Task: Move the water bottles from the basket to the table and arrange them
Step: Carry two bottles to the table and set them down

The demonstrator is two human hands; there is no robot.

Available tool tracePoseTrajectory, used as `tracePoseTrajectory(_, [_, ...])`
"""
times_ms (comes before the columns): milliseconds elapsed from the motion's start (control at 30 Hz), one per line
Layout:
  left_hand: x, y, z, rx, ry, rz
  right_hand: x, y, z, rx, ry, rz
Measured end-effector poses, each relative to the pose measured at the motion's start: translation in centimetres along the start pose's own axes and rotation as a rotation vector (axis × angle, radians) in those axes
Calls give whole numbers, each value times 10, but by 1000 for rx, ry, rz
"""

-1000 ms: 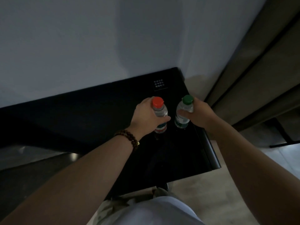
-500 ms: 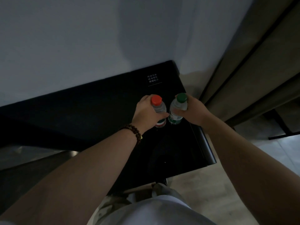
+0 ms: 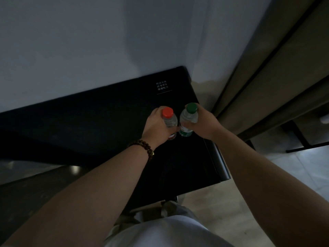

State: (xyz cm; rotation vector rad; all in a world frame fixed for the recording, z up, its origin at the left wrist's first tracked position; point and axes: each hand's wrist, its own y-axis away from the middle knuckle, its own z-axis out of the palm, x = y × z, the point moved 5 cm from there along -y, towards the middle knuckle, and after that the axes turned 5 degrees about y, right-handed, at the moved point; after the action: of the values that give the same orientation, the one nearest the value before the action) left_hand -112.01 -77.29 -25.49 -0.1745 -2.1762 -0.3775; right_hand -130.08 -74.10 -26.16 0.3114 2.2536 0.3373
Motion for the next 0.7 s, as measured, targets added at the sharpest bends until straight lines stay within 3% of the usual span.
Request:
tracePoseTrajectory(133, [0, 4, -4, -66, 37, -79, -1, 2, -1, -8, -18, 35])
tracePoseTrajectory(267, [1, 10, -19, -138, -78, -93, -5, 9, -6, -25, -2, 65])
tracePoseTrajectory(467, [13, 33, -66, -138, -166, -122, -59, 24, -24, -21, 96, -74])
tracePoseTrajectory(700, [18, 77, -147, -21, -315, -157, -142, 38, -18, -60, 553, -251])
